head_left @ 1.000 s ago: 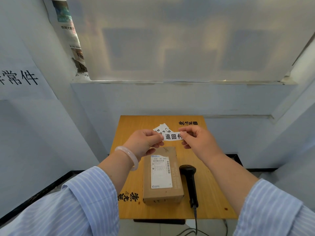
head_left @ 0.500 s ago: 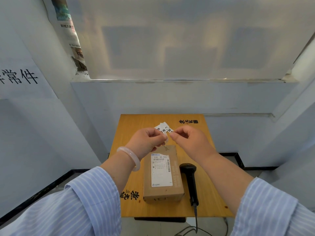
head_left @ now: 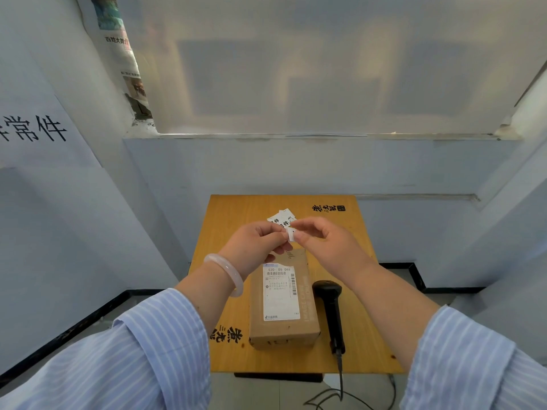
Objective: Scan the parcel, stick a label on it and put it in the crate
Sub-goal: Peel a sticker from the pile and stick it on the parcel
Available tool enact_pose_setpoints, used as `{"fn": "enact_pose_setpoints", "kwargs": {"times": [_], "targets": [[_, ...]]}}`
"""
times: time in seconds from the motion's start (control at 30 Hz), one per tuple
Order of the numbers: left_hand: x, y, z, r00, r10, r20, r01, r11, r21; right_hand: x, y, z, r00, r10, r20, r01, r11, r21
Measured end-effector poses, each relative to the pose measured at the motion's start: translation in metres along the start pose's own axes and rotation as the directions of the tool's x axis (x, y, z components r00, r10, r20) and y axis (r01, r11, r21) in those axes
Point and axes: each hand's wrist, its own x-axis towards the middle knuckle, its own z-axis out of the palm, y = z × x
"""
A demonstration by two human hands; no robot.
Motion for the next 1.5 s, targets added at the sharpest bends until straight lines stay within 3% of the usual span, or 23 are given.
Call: {"fn": "enact_pose_setpoints", "kwargs": {"times": [0.43,0.6,0.83,1.1,1.27,1.5], "targets": [[0.001,0.001,0.001,1.0,0.001,0.021,-0.001,1.0,-0.009,0.005,0.001,-0.008,0.998,-0.025,-0.052,0.022,0.998,-0.053],[0.006,-0.001,0.002,0.997,0.077,-0.017,-0.075,0.991,0.113,0.005,0.001,-0.004,0.991,-0.069,-0.119,0.043,0.976,-0.215],[0.012,-0.008,0.002,0.992,0.125,-0.024,-0.117,0.97,0.213,0.012,0.003,0.001,0.995,-0.016,-0.102,-0.01,0.97,-0.245],[0.025,-0.043,-0.015,0.979,-0.057,-0.194,0.098,0.973,0.207,0.023,0.028,0.002,0.975,0.158,-0.154,-0.18,0.973,-0.143],[0.027,-0.075,-0.036,0.919,-0.2,-0.339,0.264,0.952,0.154,0.026,0.043,0.008,0.958,0.232,-0.171,-0.256,0.957,-0.139],[0.025,-0.115,-0.065,0.852,-0.292,-0.435,0.391,0.907,0.158,0.031,0.055,0.023,0.947,0.288,-0.143,-0.309,0.938,-0.157]]}}
